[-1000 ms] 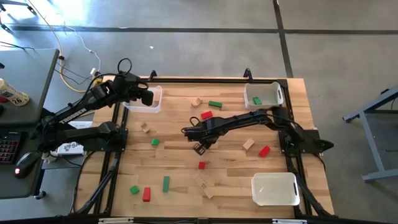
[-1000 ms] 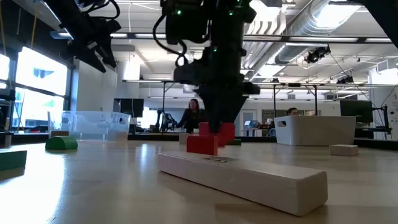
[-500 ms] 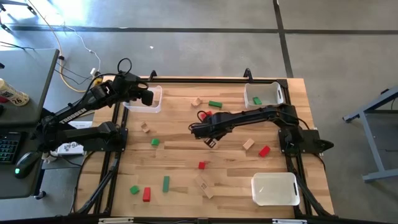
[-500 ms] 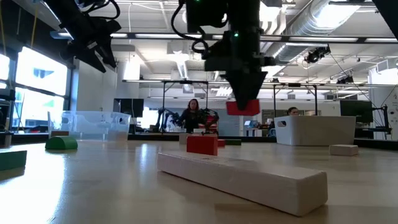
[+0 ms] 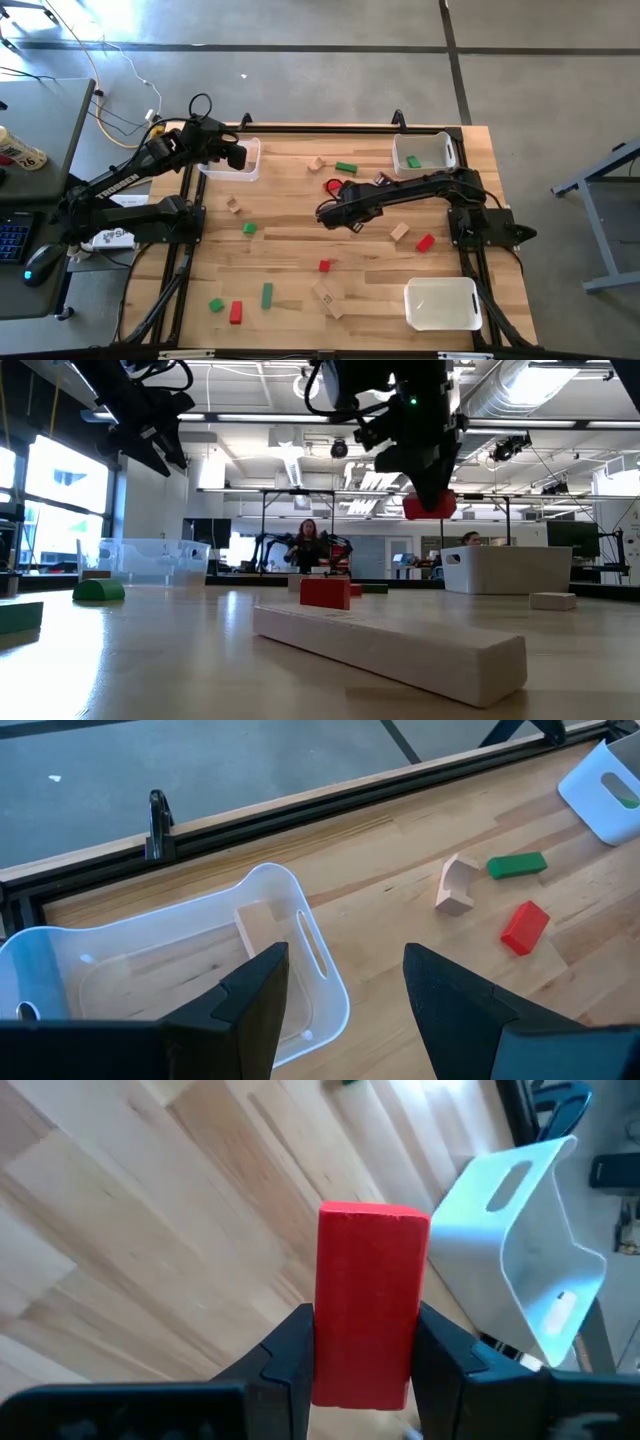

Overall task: Sort & place blocks by color
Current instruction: Put the red block into the white bin

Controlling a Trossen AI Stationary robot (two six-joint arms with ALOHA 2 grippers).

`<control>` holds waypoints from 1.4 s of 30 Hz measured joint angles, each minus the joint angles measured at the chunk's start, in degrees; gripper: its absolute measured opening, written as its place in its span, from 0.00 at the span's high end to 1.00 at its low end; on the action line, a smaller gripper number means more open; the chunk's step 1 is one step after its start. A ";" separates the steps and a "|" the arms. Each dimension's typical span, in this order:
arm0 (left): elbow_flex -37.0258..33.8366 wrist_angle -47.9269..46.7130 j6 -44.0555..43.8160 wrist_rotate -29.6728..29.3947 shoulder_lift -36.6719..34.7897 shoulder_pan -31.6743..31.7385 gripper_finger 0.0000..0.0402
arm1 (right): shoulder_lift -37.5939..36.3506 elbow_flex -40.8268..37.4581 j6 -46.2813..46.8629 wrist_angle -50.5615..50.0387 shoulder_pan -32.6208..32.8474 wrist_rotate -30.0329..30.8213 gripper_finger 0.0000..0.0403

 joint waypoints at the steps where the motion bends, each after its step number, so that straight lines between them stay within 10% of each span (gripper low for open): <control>1: 0.00 0.02 0.00 -0.01 0.00 0.00 0.54 | -0.08 -0.32 -0.03 0.30 -0.02 0.06 0.75; 19: 0.00 0.07 1.07 -0.09 0.02 -0.03 0.54 | -29.16 -34.25 20.61 9.87 2.79 -12.21 0.75; 30: 0.00 1.19 2.58 -0.20 0.02 -0.03 0.54 | -46.33 -37.48 32.11 12.57 14.39 -16.33 0.75; 42: 0.00 2.21 -3.55 0.58 0.02 -4.19 0.54 | -48.19 -37.51 23.05 20.84 26.58 -18.05 0.75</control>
